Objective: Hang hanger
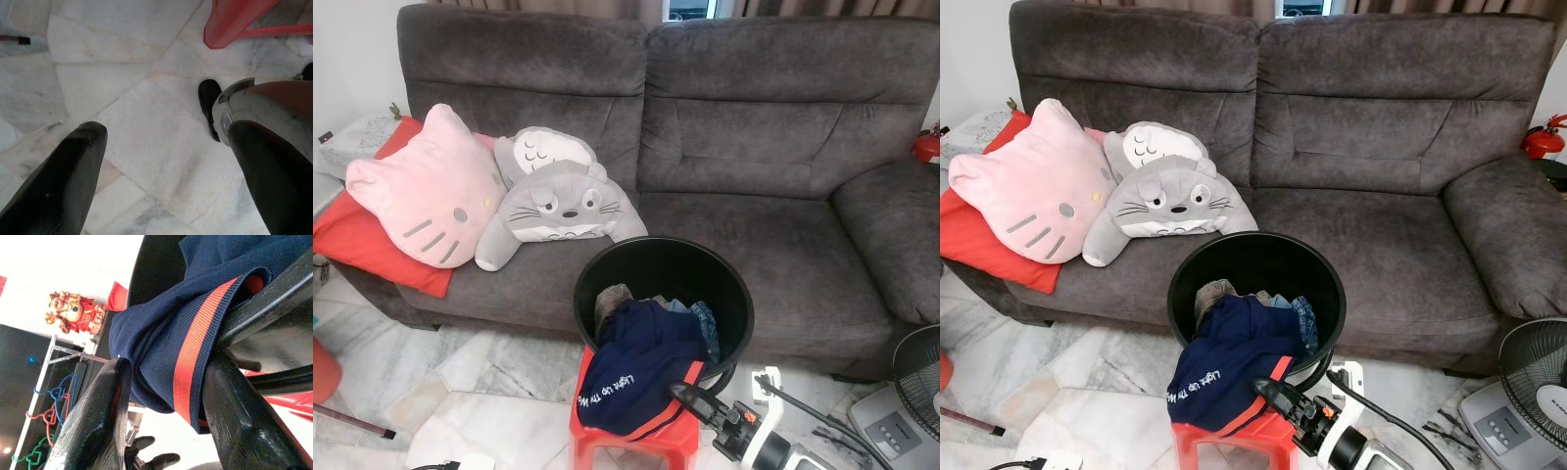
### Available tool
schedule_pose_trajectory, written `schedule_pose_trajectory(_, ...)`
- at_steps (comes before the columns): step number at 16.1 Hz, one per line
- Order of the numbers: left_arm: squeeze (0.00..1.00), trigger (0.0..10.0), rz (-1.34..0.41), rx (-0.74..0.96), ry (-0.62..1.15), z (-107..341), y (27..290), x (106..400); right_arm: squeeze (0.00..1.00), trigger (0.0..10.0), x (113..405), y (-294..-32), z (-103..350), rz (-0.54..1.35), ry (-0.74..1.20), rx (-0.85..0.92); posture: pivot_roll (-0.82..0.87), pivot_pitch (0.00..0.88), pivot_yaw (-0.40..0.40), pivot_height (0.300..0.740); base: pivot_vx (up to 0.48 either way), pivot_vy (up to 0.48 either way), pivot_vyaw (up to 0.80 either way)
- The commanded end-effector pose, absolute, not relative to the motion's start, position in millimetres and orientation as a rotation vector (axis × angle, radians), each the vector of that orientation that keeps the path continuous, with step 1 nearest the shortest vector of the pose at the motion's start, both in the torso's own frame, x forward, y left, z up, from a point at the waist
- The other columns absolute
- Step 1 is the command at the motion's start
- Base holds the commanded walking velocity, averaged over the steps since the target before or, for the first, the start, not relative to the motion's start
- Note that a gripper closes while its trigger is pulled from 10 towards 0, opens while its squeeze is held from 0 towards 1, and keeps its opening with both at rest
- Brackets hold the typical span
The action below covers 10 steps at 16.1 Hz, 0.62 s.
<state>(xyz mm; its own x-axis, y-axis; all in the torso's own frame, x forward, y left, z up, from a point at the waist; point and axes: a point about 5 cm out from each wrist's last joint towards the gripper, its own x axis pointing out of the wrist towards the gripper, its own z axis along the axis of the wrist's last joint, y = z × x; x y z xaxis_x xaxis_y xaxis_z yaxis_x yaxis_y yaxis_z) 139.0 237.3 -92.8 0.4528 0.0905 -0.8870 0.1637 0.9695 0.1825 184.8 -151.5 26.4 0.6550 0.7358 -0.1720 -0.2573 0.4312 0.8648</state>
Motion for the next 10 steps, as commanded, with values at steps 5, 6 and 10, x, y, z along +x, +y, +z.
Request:
schedule_pose_trajectory(5, 0.0, 10.0, -0.047, 0.271, 1.11, -92, 239, 140, 0.0, 10.0, 177, -151, 35, 0.756, 0.577, 0.941, -0.02, 0.0, 0.024, 0.732, 0.0, 0.0, 0.0)
schedule_pose_trajectory(6, 0.0, 10.0, -0.048, 0.271, 1.11, -92, 239, 140, 0.0, 10.0, 175, -151, 30, 0.739, 0.61, 0.902, -0.03, 0.0, 0.024, 0.732, 0.0, 0.0, 0.0)
schedule_pose_trajectory(10, 0.0, 10.0, -0.046, 0.272, 1.109, -92, 240, 141, 0.0, 10.0, 179, -153, 19, 0.683, 0.621, 0.871, -0.02, 0.0, 0.026, 0.732, 0.0, 0.0, 0.0)
